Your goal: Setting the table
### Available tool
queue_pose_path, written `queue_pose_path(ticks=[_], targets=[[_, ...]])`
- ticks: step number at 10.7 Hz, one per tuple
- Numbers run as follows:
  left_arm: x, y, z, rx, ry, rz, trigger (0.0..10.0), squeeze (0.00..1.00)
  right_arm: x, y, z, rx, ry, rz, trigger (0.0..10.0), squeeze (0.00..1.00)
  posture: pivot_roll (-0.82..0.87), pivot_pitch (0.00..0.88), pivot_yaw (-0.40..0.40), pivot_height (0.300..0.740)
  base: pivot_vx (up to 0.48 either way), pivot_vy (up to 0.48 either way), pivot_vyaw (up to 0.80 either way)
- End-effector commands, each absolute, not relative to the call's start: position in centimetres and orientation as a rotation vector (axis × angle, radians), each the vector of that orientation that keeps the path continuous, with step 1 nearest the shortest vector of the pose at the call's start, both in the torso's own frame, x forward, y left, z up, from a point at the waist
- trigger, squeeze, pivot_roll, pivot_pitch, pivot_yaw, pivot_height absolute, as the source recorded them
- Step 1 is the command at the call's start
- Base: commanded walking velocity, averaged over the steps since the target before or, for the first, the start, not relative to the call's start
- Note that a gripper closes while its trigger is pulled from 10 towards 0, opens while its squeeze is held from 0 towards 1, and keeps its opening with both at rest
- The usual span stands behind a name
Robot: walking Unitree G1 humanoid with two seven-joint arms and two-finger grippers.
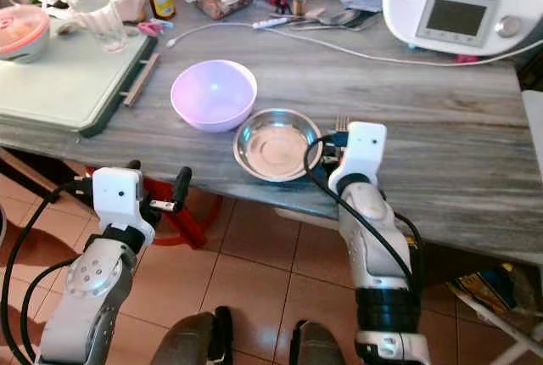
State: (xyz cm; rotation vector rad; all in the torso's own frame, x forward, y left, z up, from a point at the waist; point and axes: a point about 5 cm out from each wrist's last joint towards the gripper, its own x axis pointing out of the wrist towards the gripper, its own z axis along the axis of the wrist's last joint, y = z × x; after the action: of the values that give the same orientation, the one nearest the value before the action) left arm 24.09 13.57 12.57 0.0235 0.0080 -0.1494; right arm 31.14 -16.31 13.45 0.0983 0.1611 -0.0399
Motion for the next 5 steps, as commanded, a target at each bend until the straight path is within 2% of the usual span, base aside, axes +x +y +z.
queue_pose_path(ticks=[1, 5], targets=[[24.0, 13.7, 12.4, 0.027, 0.014, -0.147, 10.0, 0.00, 30.6, -17.6, 13.0, 0.105, 0.169, -0.091, 10.0, 0.00, 0.03, 0.186, 0.059, 0.740, 0.000, 0.000, 0.00], [24.1, 13.7, 12.4, 0.030, 0.007, -0.151, 10.0, 0.00, 30.6, -17.3, 15.0, 0.142, -0.002, -0.078, 10.0, 0.00, 0.03, 0.175, 0.063, 0.740, 0.000, 0.000, 0.00]])
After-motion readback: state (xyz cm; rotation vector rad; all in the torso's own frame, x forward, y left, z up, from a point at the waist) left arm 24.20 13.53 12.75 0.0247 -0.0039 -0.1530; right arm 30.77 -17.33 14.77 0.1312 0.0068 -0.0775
